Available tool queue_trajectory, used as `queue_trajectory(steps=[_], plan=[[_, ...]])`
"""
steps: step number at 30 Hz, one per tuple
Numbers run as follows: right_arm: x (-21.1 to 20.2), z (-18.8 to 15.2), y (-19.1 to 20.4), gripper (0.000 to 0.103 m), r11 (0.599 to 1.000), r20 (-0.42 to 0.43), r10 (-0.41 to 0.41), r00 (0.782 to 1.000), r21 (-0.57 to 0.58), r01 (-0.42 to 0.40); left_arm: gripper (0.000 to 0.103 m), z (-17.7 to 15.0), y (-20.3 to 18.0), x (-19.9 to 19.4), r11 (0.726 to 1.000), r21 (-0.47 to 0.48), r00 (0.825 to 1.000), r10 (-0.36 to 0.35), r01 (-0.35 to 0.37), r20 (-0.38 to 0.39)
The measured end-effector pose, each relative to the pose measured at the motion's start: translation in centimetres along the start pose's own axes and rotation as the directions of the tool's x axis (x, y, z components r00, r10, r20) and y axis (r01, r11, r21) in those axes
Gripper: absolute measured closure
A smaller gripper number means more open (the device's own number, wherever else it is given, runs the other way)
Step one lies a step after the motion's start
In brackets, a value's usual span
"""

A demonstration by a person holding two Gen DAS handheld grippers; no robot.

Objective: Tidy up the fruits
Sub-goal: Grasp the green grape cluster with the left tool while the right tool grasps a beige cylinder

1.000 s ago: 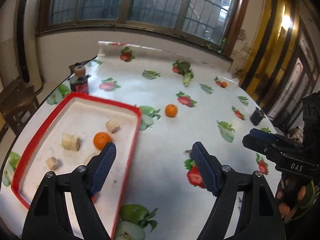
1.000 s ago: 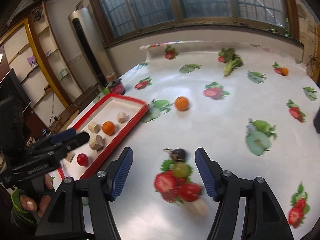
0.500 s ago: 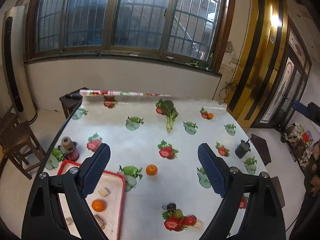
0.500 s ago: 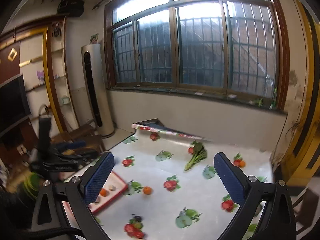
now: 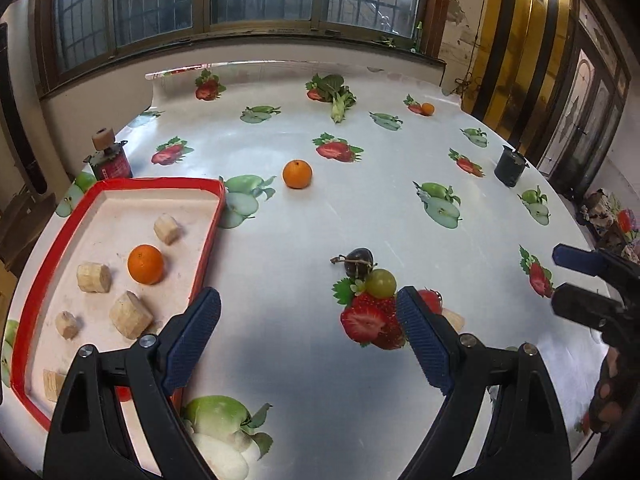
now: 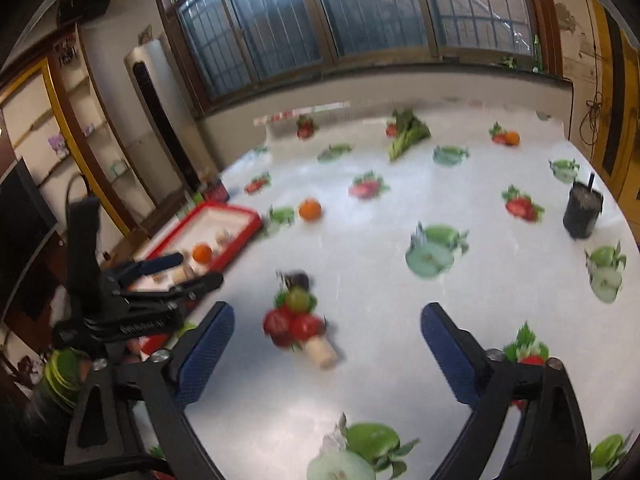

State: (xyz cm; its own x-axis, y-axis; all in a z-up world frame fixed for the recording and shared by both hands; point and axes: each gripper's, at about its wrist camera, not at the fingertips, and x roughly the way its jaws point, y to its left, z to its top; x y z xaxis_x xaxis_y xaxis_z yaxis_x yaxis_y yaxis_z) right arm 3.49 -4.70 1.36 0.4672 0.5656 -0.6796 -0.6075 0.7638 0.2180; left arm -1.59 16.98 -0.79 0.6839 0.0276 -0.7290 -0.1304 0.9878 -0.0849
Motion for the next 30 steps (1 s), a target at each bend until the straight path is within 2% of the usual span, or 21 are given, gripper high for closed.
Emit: queue_trajectory(steps=[5, 8, 14, 19, 21, 23, 25, 28, 29, 30], plan=[[3.1, -2.3, 0.0, 0.024, 1.0, -0.079, 0.0, 0.997, -0.006, -0.001, 0.013, -0.1, -0.4, 1.2, 0.999, -0.013, 0.999, -0.036, 0.035, -0.02], [5.0, -2.8, 0.2, 0.024, 1.0, -0.117, 0.006, 0.993, -0.021, -0.009, 0.013, 0.2, -1.0, 2.2, 0.997, -0.02, 0.996, -0.077, 0.076, -0.039], [8.6, -3.5, 1.3, 0.036, 0.996, -0.183, -0.011, 0.983, -0.088, -0.005, 0.013, 0.6, -2.6, 5.0, 0.993, -0.031, 0.99, -0.117, 0.115, -0.082], [10.5, -3.9, 1.2, 0.044, 0.996, -0.208, -0.016, 0.978, -0.088, -0.003, 0.016, 0.8, -3.6, 7.3, 0.994, -0.031, 0.987, -0.112, 0.109, -0.113], [10.8, -4.0, 1.1, 0.045, 0.996, -0.198, -0.017, 0.98, -0.088, -0.001, 0.027, 0.9, -3.6, 8.1, 0.992, -0.044, 0.984, -0.12, 0.115, -0.129], [10.9, -3.9, 1.1, 0.05, 0.996, -0.189, -0.023, 0.982, -0.09, 0.006, 0.052, 0.9, -3.5, 9.2, 0.99, -0.055, 0.977, -0.136, 0.129, -0.164], [10.9, -3.7, 0.9, 0.058, 0.997, -0.183, -0.017, 0.983, -0.08, 0.002, 0.062, 0.9, -3.6, 9.5, 0.992, -0.041, 0.979, -0.128, 0.123, -0.16], [10.7, -3.6, 0.3, 0.077, 0.998, -0.187, -0.002, 0.982, -0.055, -0.009, 0.068, 0.7, -3.5, 9.3, 0.988, -0.046, 0.975, -0.152, 0.146, -0.165], [10.5, -3.6, 0.1, 0.077, 0.999, -0.19, 0.005, 0.982, -0.045, -0.013, 0.082, 0.6, -3.4, 9.1, 0.985, -0.05, 0.971, -0.172, 0.166, -0.167], [10.3, -3.6, 0.0, 0.077, 0.999, -0.191, 0.007, 0.982, -0.04, -0.015, 0.082, 0.4, -3.4, 9.0, 0.982, -0.053, 0.968, -0.185, 0.179, -0.171]])
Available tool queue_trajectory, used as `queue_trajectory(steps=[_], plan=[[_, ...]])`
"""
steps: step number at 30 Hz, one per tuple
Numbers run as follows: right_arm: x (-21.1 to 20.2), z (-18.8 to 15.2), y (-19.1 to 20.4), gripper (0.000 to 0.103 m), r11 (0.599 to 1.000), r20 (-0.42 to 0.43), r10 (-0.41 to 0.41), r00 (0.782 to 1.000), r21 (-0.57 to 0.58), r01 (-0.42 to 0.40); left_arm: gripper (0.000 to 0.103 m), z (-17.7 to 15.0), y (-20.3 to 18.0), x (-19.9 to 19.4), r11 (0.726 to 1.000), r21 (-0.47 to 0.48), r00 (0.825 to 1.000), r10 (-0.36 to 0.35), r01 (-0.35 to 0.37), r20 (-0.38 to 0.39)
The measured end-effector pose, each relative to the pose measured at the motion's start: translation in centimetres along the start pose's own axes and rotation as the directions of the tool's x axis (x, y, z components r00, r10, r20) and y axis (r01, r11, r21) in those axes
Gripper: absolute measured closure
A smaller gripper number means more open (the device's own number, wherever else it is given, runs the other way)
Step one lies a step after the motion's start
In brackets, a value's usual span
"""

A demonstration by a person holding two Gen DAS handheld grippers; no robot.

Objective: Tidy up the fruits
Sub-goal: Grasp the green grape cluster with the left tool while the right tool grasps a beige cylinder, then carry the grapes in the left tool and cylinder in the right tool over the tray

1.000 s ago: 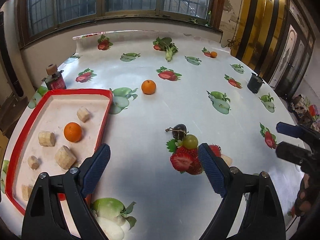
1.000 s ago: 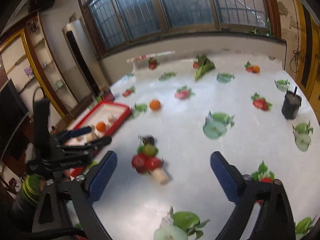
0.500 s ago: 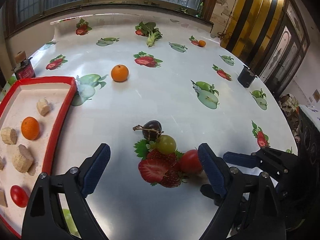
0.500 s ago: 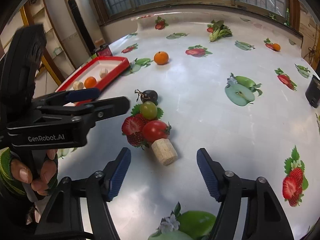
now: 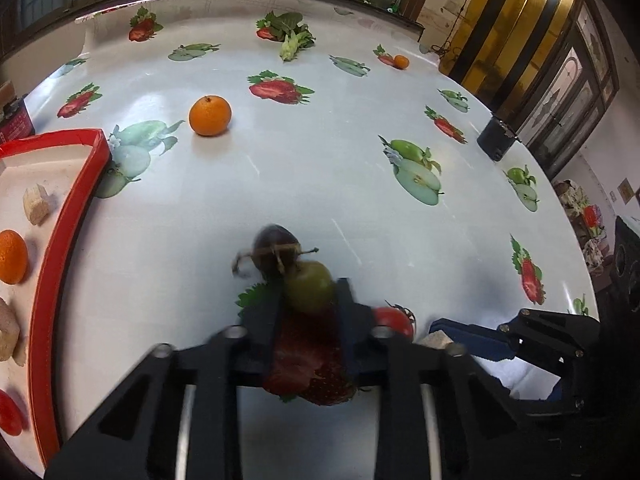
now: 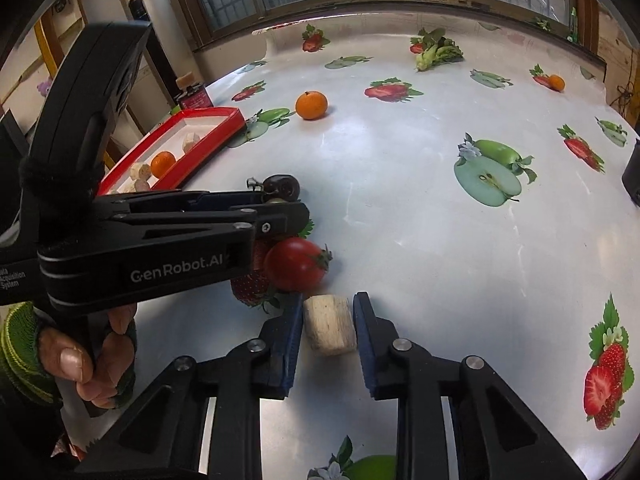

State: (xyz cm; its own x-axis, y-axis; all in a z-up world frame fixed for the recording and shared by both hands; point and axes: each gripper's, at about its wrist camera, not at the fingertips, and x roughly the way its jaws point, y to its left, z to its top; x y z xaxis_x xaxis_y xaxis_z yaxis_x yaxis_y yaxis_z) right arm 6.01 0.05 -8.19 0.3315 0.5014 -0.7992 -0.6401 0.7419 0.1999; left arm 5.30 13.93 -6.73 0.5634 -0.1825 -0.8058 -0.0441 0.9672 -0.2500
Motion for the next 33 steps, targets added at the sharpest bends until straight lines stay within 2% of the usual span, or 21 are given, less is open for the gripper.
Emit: queue_trajectory(steps=[7, 17, 33], plan=[[-2.2, -0.2, 0.2, 0.077, 1.0, 0.032, 0.003, 0.999, 0.006, -0.003, 0.082, -1.2, 0.5, -1.9, 1.0, 0.0, 1.0, -0.011, 0.011, 0.011], [-4.3, 0.4, 2.0, 0.077, 1.0, 0.075, 0.016, 0.997, -0.011, -0.015, 0.081, -1.3, 1.4, -5.7, 1.0, -0.003, 0.997, -0.002, 0.002, 0.082], [-4.1, 2.0, 5.1, 0.077, 0.997, 0.075, 0.046, 0.996, -0.061, -0.042, 0.081, -1.7, 3.6, -8.9, 0.999, -0.023, 0.989, 0.045, -0.042, 0.138]])
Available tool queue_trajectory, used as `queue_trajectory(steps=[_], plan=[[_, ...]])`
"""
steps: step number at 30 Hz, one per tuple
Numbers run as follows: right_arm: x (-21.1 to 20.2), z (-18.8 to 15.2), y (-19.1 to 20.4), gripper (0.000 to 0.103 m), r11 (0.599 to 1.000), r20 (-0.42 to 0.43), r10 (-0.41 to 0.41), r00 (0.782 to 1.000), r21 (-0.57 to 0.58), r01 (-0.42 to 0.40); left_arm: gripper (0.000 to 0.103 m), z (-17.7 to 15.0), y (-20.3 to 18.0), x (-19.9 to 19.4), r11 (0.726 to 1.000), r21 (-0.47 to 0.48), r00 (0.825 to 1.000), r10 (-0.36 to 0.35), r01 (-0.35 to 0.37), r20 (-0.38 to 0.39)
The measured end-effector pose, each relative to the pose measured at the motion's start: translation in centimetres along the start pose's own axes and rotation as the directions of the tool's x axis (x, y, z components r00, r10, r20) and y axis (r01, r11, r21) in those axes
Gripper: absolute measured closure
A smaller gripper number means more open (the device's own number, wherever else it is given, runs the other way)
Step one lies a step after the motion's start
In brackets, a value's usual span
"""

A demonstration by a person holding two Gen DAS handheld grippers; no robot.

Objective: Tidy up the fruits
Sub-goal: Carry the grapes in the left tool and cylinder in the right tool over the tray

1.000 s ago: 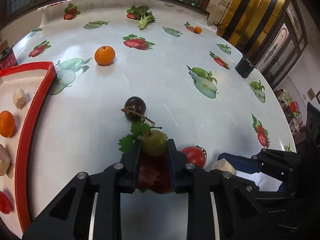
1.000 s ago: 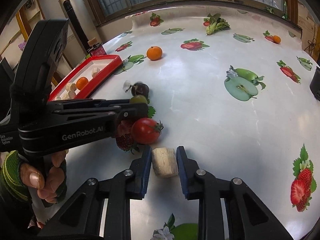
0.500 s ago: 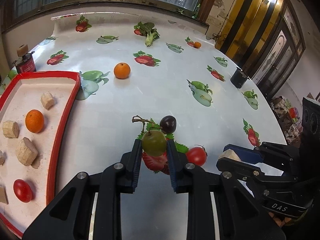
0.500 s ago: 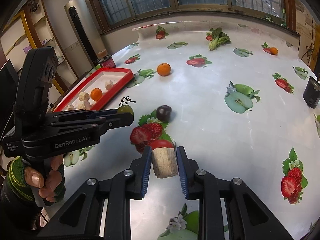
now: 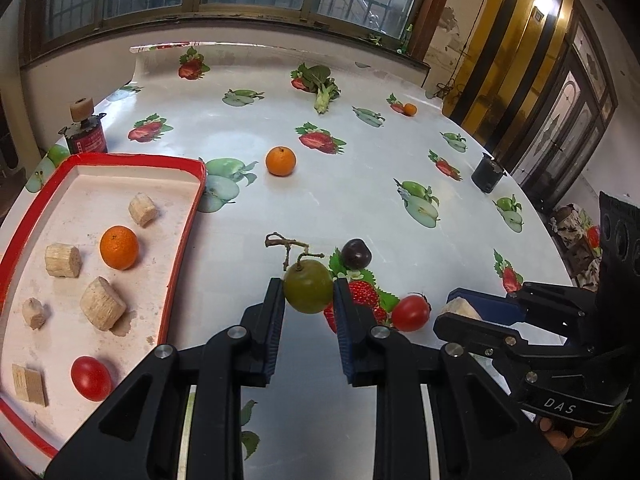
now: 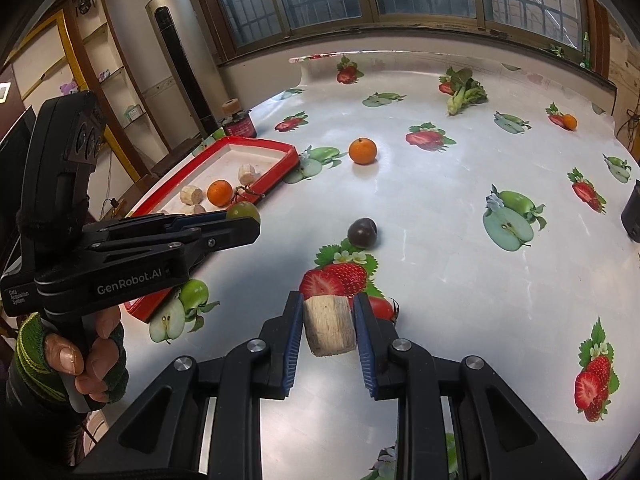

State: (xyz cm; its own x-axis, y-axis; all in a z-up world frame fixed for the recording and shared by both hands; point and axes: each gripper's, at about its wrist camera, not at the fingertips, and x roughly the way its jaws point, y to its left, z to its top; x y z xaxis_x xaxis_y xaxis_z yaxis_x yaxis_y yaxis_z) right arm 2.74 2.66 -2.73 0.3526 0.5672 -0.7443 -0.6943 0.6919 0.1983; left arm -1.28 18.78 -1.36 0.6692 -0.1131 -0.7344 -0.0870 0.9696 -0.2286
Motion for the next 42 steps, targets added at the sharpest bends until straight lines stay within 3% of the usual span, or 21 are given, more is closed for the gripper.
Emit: queue_trajectory(steps=[42], plan=[[4.9, 8.5, 7.3, 0.077, 0.988, 0.003, 0.135, 0.991, -0.077, -0.135, 0.081, 2.2, 10.2, -3.3, 0.984, -0.096, 0.986, 0.156, -0.15, 0.062]])
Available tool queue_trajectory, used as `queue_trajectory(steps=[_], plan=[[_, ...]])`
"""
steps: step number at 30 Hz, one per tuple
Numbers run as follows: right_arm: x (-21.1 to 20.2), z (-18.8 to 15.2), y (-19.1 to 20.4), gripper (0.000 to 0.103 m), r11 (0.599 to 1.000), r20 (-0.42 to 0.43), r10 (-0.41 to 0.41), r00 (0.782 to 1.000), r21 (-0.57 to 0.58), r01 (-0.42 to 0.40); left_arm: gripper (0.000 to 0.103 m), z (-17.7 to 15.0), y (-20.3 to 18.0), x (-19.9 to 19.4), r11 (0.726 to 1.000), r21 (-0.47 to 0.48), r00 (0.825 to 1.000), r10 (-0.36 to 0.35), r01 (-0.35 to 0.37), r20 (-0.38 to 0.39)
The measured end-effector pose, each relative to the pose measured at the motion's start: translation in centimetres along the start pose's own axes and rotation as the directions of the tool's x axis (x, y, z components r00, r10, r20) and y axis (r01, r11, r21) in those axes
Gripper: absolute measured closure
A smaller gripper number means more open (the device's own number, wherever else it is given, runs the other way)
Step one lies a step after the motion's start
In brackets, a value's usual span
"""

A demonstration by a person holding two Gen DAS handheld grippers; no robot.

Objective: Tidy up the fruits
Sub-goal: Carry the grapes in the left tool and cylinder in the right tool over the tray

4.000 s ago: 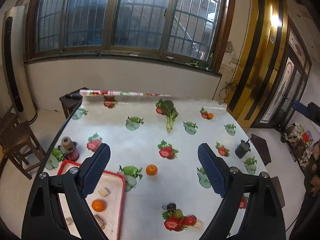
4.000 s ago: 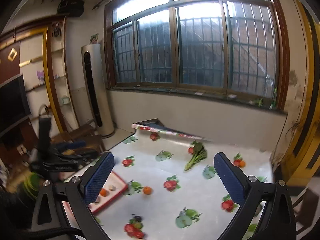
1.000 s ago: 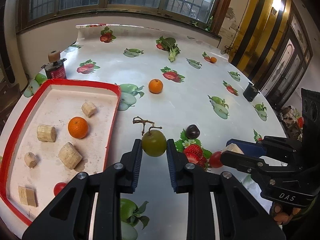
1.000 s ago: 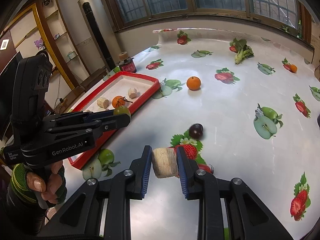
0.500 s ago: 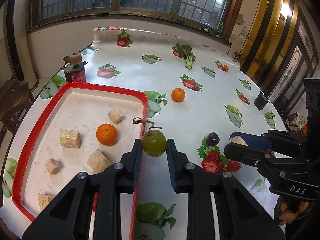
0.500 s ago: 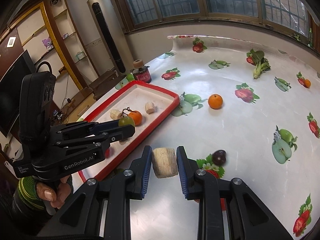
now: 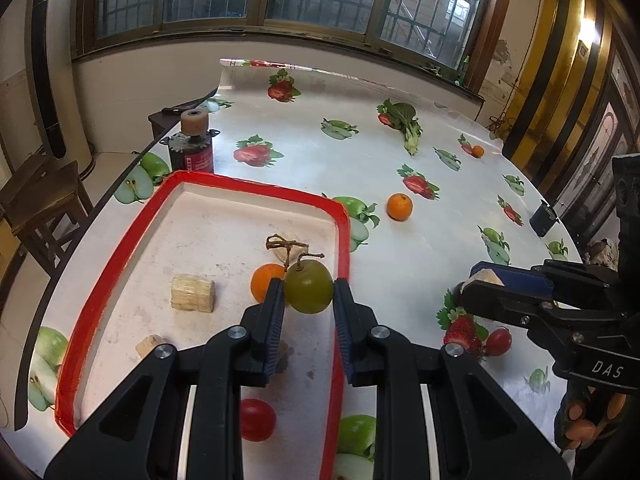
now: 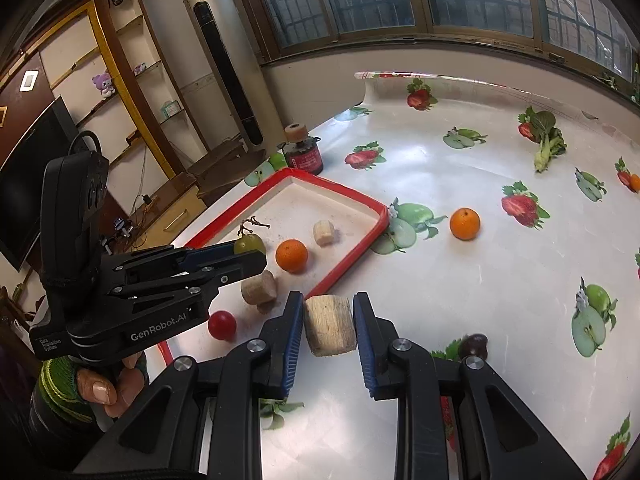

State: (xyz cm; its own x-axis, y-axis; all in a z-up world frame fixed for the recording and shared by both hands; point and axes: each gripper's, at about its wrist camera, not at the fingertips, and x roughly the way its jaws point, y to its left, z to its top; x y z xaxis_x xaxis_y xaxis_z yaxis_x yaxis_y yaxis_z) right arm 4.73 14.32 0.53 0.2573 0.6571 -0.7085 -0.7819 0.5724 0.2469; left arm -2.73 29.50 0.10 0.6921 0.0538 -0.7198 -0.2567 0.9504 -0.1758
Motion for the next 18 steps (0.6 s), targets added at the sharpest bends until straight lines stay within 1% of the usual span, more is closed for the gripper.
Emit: queue_trajectory(steps=[9, 13, 18], plan=[[2.0, 2.9, 0.7, 0.077, 1.0, 0.014, 0.019, 1.0, 0.004, -0.019, 0.081, 1.8, 3.3, 0.3, 0.998, -0.027, 0.998, 0.058, -0.058, 0.013], [4.0, 4.7, 0.9, 0.077, 1.0, 0.006, 0.024, 1.0, 0.009, -0.024, 0.081, 3.0, 4.9, 1.2, 0.996, -0.038, 0.996, 0.086, -0.086, 0.008], [7.5, 7.0, 1.2, 0.077, 1.0, -0.027, 0.018, 0.999, 0.002, -0.018, 0.081, 4.5, 6.6, 3.2, 0.99, -0.033, 0.991, 0.133, -0.134, -0.025]])
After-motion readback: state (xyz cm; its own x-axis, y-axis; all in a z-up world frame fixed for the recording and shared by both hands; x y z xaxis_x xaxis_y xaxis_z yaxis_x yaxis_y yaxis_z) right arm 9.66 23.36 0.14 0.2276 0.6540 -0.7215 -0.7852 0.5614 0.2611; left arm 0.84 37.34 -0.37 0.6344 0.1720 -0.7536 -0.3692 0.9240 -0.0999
